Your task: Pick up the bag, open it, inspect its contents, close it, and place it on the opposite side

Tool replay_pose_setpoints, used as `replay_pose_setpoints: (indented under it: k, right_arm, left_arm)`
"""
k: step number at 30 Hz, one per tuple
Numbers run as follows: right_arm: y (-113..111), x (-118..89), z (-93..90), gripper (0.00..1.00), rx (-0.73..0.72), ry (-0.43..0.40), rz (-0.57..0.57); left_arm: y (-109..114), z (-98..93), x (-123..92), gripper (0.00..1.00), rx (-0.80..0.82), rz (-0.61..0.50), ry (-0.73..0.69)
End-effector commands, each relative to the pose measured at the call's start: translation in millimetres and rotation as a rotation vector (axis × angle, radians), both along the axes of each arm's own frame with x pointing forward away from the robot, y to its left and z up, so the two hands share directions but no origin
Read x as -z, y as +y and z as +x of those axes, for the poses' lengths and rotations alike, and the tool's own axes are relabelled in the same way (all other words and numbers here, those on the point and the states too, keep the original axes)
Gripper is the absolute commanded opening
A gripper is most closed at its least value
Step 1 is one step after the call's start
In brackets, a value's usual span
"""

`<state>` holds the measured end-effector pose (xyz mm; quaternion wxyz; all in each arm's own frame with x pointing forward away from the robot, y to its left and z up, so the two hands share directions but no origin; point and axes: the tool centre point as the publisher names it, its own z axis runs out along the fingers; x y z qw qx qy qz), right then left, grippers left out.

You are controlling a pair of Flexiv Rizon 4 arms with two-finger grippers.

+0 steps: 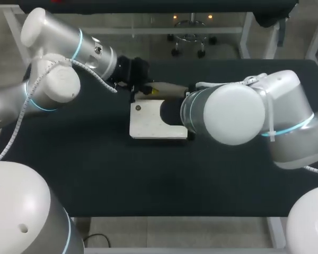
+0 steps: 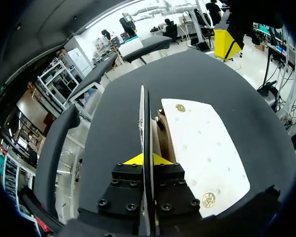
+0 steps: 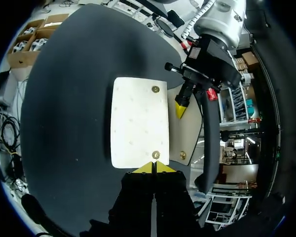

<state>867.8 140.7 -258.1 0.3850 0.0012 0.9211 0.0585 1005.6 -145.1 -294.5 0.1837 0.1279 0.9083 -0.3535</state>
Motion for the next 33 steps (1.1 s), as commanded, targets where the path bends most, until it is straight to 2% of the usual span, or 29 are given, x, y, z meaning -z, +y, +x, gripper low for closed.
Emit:
replay_pose_setpoints:
  k: [1, 18, 22, 27, 33]
  right_arm:
    - [6.1, 10.5, 1.4, 0.0, 0.004, 0.025, 0.041]
    - [6.1, 10.5, 1.4, 0.0, 0.004, 0.025, 0.041]
    - [14.8, 25.9, -14.6, 0.0, 0.071, -0.055, -0.04]
    - [21.1, 47.0, -27.1, 0.0, 0.092, -0.075, -0.05]
    - [37.6, 67.7, -41.6, 0.0, 0.056, -0.077, -0.021]
  left_arm:
    - [-1.3, 2.3, 9.6, 0.0, -0.006, -0.01, -0.02]
    - [-1.3, 2.3, 9.6, 0.0, -0.006, -0.01, -0.02]
    - [6.4, 6.8, 21.3, 0.0, -0.028, 0.015, -0.086]
    - [17.7, 19.1, 23.2, 0.0, -0.037, -0.011, -0.126]
    - [19.3, 21.2, 28.6, 0.0, -0.002, -0.027, -0.153]
